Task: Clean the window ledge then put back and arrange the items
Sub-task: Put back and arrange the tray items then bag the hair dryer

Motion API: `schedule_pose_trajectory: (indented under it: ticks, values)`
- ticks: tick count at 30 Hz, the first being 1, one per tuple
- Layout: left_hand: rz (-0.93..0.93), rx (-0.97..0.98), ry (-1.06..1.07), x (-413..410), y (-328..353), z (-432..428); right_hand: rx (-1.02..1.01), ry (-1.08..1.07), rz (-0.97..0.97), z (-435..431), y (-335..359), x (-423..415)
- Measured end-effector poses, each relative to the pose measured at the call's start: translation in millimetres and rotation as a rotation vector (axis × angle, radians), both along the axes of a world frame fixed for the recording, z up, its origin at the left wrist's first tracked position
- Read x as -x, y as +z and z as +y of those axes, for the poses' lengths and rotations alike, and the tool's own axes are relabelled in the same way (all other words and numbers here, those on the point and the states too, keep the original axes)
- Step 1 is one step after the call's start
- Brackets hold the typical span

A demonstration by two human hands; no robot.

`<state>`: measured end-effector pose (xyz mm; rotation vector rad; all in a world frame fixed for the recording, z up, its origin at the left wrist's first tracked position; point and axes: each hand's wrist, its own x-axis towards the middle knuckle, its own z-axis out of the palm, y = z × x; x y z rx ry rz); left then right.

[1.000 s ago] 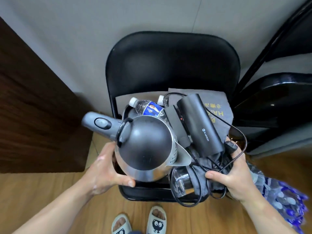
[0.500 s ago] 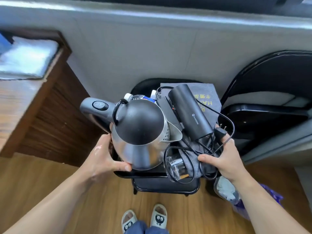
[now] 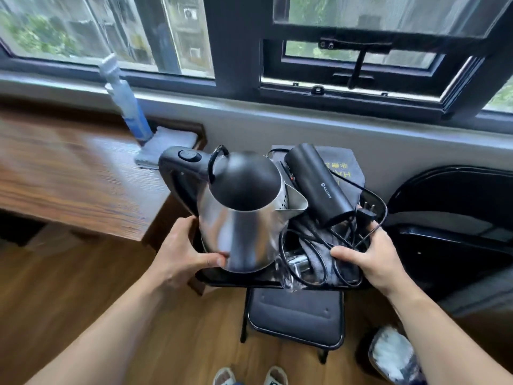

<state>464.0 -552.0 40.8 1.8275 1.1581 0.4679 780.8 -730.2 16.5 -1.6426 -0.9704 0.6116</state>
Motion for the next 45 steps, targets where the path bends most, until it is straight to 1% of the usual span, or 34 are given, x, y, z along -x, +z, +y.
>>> schedule_pose_trajectory:
  ticks: [3, 9, 16, 19, 29, 38, 45]
  values:
    - [-0.040, -0.006, 0.032, 24, 17, 5, 0.026, 0.015, -0.045, 14, 9, 14]
    - [-0.151, 0.044, 0.126, 72, 39, 19, 0.013, 0.042, -0.043, 53, 29, 50]
    - [-0.139, -0.005, 0.135, 145, 48, 68, 0.039, 0.037, -0.050, 105, 37, 118]
    - [-0.149, 0.017, 0.120, 188, 54, 101, 0.034, 0.012, -0.024, 134, 43, 163]
    - [-0.098, -0.052, 0.118, 333, 61, 220, -0.041, 0.068, -0.018, 242, 70, 322]
    - [-0.172, -0.020, 0.180, 431, 48, 307, -0.035, 0.144, -0.063, 355, 59, 405]
    - [-0.160, -0.019, 0.217, 494, 28, 391, -0.030, 0.195, -0.116, 453, 42, 457]
